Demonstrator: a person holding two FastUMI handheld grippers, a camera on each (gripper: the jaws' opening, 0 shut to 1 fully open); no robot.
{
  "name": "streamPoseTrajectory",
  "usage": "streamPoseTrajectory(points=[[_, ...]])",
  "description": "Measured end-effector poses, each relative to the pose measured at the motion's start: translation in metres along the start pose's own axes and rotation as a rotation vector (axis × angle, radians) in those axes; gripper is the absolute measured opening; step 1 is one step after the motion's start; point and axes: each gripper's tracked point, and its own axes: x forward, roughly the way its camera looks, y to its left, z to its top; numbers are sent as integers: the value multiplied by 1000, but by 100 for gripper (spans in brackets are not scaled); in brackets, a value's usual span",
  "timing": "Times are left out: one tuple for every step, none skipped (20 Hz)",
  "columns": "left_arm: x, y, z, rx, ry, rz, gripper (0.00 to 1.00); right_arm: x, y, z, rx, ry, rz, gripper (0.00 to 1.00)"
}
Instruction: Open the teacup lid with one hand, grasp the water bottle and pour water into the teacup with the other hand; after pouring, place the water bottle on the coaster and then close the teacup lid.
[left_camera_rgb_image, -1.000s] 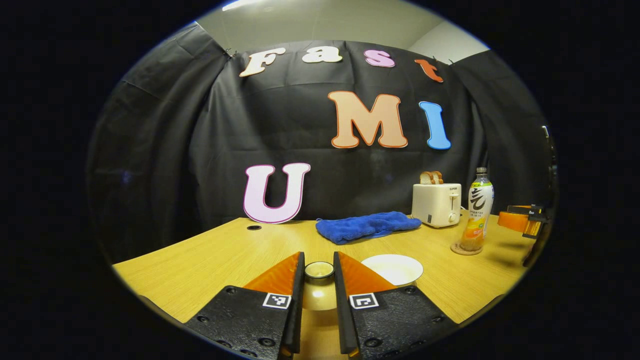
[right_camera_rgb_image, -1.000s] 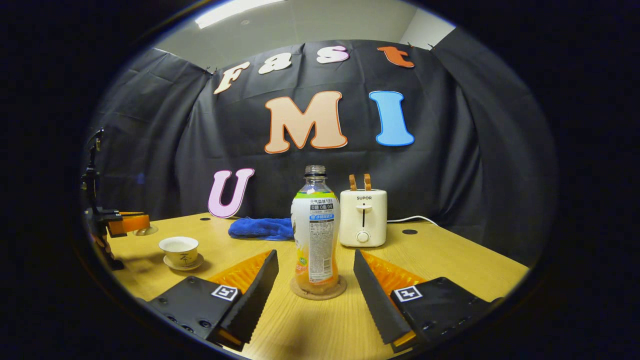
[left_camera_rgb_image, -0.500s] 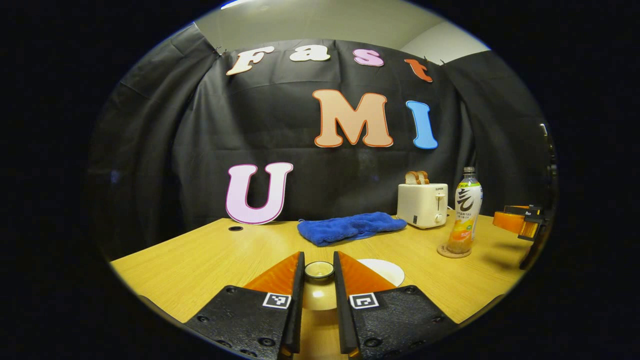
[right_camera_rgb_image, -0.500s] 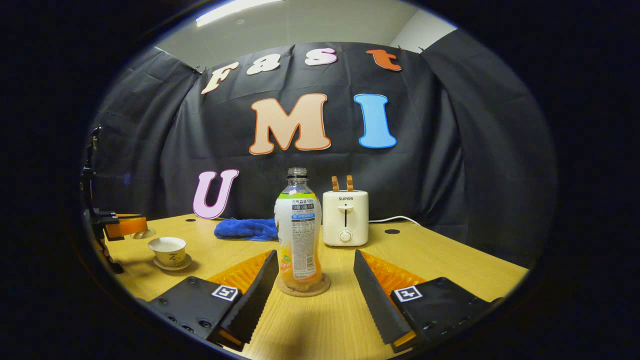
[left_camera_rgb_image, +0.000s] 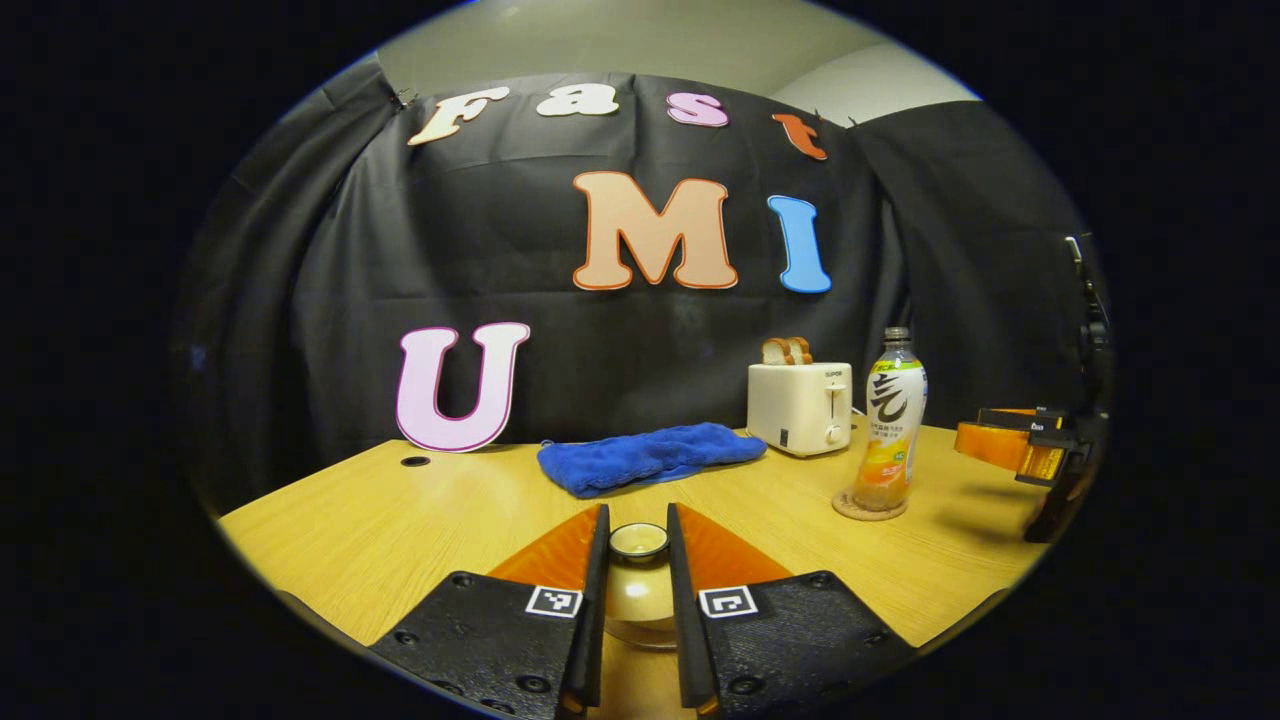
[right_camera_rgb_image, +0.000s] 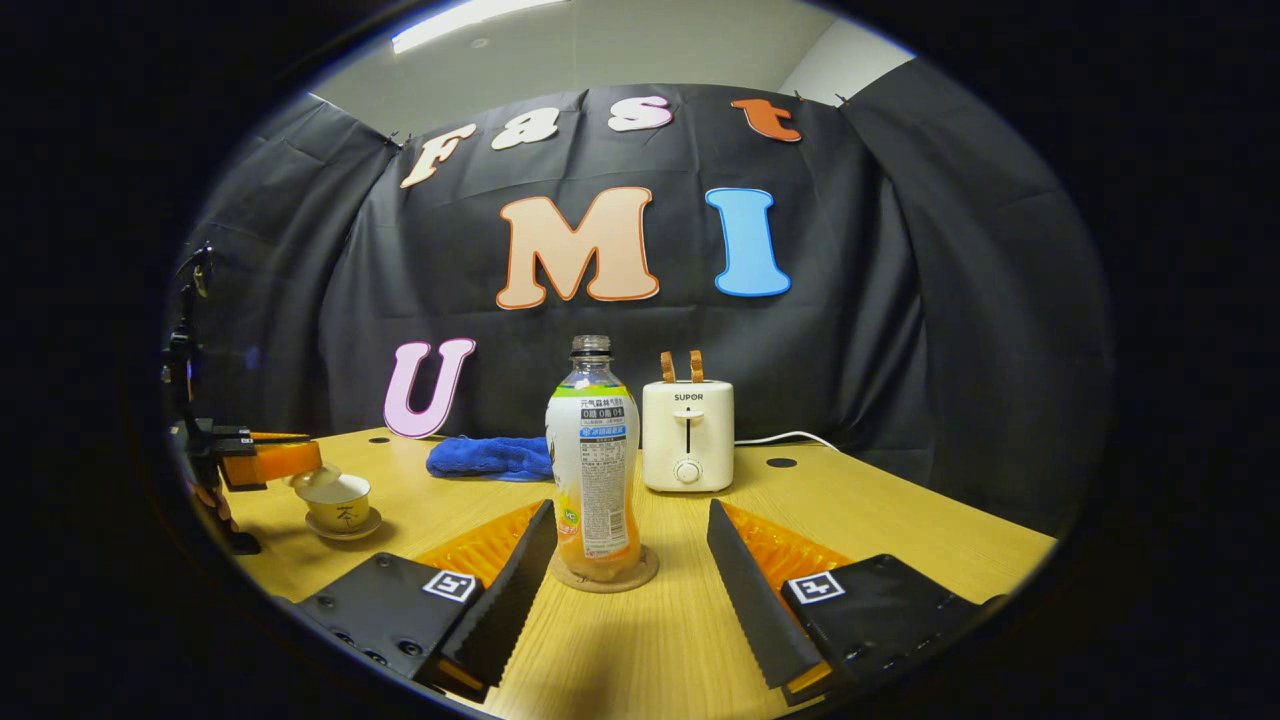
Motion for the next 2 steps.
streamPoseTrajectory(points=[[2,-1,-2,4,8,-8,28,-1,0,1,0,-1,0,96],[4,-4,-4,12,20,-18,28,-2,0,1,0,0,0,92]])
